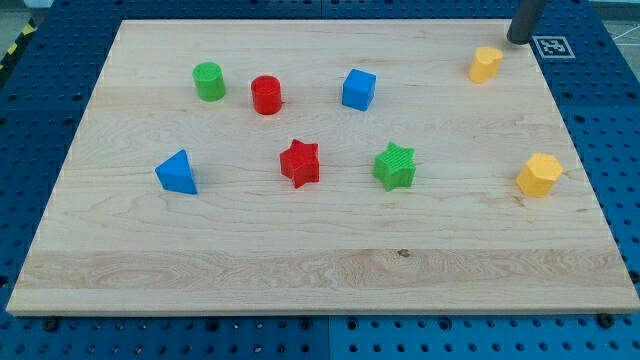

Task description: Move the green circle slightly down and right

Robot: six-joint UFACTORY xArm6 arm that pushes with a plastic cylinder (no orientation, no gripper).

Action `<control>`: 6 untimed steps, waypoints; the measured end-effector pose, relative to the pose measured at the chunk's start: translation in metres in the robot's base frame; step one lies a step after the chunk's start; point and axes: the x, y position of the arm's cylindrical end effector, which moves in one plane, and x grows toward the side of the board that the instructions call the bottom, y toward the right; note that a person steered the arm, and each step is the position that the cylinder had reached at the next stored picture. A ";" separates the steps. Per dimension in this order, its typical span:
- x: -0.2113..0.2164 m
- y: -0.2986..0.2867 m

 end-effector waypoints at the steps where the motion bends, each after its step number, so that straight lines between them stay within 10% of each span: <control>1: -0.037 -0.079; 6: -0.018 -0.242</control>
